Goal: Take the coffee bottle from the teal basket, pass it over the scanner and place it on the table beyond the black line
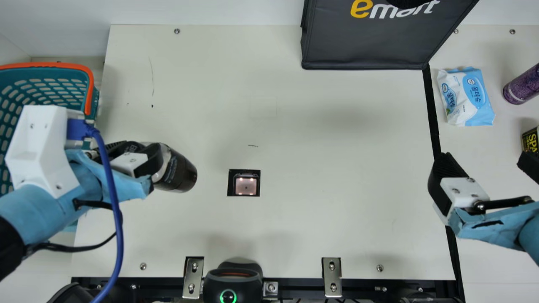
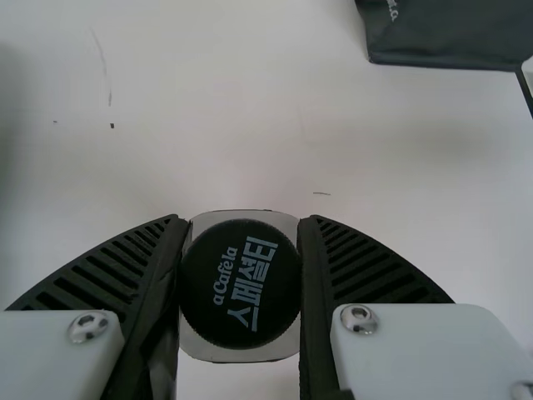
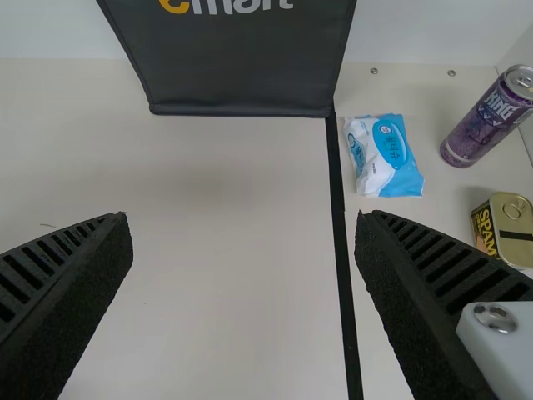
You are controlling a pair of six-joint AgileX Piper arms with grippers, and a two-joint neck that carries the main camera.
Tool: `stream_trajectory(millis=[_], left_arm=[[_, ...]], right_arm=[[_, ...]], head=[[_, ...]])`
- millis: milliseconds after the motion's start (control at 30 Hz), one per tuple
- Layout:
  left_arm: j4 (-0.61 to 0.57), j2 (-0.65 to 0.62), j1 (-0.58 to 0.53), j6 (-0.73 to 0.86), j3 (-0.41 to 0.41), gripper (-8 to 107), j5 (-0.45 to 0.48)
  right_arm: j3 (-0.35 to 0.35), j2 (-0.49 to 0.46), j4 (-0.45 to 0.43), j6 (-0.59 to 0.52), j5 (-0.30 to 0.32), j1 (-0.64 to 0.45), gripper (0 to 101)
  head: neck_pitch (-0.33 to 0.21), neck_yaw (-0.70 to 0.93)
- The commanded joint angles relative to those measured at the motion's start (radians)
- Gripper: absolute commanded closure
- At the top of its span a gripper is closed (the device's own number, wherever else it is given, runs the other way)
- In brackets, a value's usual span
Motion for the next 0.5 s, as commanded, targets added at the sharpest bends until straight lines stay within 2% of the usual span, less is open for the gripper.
stream_trajectory(millis=[0, 467], left_arm=[[0.024, 0.001, -0.048, -0.032, -0.001, 107, 0.007], [0.215, 0.067, -0.359, -0.297, -0.035, 107, 0.063]], right_arm=[[0.0, 0.0, 0.0, 0.0, 0.0, 0.0, 6], [0.0, 0.0, 0.0, 0.0, 0.0, 0.0, 6]], head=[[-0.029, 0.0], [-0.029, 0.0]])
